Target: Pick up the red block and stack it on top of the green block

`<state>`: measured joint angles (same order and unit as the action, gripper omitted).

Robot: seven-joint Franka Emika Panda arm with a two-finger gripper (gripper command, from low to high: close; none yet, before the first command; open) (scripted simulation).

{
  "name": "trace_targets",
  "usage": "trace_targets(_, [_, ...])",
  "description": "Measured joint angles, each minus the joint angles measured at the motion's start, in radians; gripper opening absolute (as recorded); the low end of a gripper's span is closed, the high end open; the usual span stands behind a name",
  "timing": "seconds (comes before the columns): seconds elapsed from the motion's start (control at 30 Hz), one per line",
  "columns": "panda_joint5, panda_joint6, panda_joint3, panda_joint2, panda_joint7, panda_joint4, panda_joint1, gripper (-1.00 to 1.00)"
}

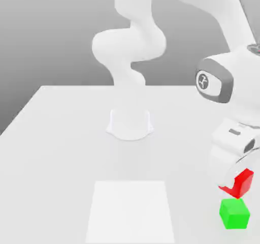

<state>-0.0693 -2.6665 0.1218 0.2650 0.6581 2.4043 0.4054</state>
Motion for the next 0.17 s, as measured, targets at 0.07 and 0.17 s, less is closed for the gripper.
trace_targets(0.07, [-0.017,-0.049,-0.008,0.055,0.014,-0.005,0.008,1.00])
trace_targets(0.17, [-0.017,-0.049,-0.008,0.055,0.014,-0.005,0.008,1.00])
